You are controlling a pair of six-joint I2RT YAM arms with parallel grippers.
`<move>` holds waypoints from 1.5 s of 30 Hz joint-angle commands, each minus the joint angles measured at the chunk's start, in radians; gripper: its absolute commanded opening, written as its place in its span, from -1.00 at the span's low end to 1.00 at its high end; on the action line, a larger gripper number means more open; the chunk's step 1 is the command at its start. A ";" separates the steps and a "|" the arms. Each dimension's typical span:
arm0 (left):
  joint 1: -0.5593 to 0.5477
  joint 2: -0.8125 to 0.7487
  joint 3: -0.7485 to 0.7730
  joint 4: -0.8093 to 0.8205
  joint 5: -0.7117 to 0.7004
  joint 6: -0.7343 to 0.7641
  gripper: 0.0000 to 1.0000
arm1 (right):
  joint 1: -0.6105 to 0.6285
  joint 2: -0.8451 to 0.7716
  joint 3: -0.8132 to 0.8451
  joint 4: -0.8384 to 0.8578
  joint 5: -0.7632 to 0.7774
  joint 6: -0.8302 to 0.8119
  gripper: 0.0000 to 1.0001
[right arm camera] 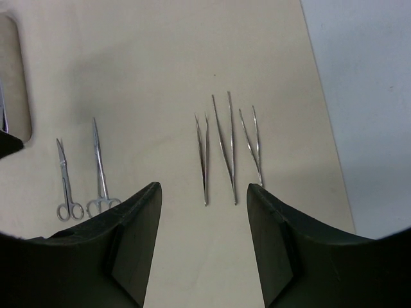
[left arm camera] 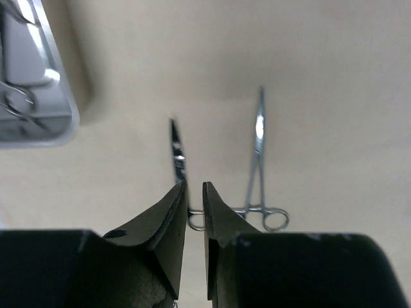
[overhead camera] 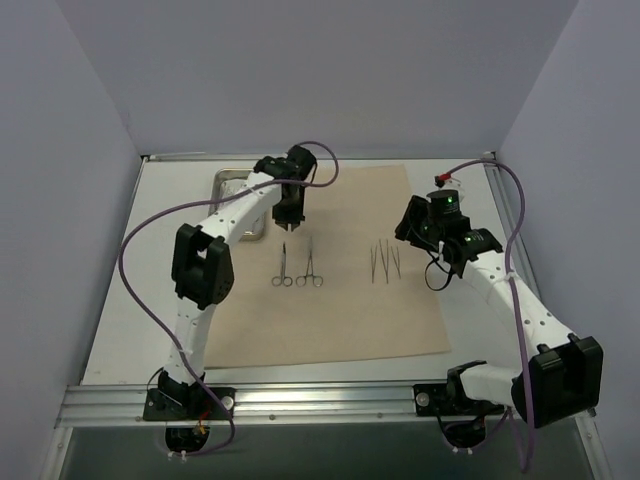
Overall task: Open and lay out the surgical kit
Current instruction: Place the medical item in the surgical kit, then pick up the medical item from the container.
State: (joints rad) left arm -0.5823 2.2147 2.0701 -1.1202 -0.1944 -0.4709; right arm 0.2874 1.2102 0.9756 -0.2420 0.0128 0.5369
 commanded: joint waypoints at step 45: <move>0.401 0.385 0.374 -0.064 0.210 0.667 -0.35 | -0.011 0.574 0.356 0.116 -0.146 -0.072 0.01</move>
State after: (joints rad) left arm -0.1818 2.5683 2.4203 -1.1889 0.0235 0.2005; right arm 0.2810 1.8034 1.3285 -0.1162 -0.1394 0.4702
